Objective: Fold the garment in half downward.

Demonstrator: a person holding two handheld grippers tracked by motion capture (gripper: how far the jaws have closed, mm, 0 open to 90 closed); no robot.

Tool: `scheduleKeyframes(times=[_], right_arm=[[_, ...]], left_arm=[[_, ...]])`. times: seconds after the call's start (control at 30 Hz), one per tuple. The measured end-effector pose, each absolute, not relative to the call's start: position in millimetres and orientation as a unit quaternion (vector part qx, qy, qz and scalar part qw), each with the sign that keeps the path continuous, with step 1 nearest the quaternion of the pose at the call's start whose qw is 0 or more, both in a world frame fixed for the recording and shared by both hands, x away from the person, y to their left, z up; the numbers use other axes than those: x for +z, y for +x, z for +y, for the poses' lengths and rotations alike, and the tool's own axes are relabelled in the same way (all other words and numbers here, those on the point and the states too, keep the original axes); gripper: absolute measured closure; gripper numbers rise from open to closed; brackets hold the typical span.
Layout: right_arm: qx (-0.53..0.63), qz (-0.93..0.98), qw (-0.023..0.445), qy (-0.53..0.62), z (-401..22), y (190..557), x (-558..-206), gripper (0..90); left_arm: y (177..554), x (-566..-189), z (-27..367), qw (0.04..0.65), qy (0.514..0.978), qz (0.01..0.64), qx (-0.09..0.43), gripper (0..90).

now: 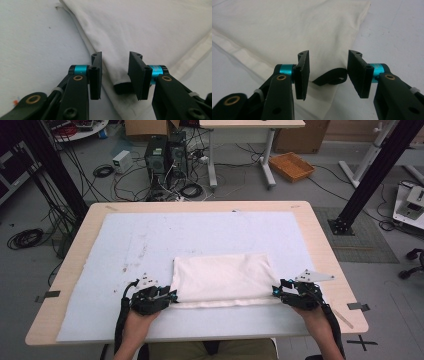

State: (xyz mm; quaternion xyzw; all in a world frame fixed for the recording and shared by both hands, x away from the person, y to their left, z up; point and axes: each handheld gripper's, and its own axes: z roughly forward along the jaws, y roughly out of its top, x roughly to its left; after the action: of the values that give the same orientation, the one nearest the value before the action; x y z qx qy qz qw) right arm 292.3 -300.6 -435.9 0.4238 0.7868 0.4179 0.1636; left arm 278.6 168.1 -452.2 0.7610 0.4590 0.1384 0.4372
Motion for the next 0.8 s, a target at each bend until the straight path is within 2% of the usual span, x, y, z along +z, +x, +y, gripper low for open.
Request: scheduleKeyframes(times=[0.13, 0.2, 0.23, 0.27, 0.33, 0.4, 0.8], right_arm=[[0.426, 0.778, 0.163, 0.432, -304.8, 291.9, -433.9, 52.4], [0.422, 0.781, 0.159, 0.432, -303.7, 293.2, -435.7, 53.4], [0.416, 0.785, 0.155, 0.431, -301.3, 294.3, -437.3, 57.5], [0.409, 0.792, 0.157, 0.426, -299.1, 295.1, -438.5, 60.7], [0.392, 0.803, 0.162, 0.418, -295.0, 296.1, -439.9, 74.2], [0.386, 0.808, 0.172, 0.409, -292.2, 295.1, -439.0, 82.6], [0.41, 0.8, 0.193, 0.393, -296.6, 286.3, -427.2, 84.2]], left_arm=[[277.6, -451.7, 166.7, 0.43, 0.769, 0.452, 0.142, 81.0], [276.8, -451.2, 165.6, 0.428, 0.771, 0.449, 0.144, 84.6], [276.4, -450.6, 165.3, 0.43, 0.771, 0.447, 0.147, 85.8], [275.9, -449.4, 165.6, 0.431, 0.771, 0.445, 0.149, 85.8], [274.6, -446.6, 166.8, 0.439, 0.766, 0.443, 0.154, 85.8], [273.7, -443.7, 169.3, 0.445, 0.764, 0.44, 0.16, 85.8], [266.9, -432.2, 174.5, 0.488, 0.751, 0.416, 0.156, 87.2]])
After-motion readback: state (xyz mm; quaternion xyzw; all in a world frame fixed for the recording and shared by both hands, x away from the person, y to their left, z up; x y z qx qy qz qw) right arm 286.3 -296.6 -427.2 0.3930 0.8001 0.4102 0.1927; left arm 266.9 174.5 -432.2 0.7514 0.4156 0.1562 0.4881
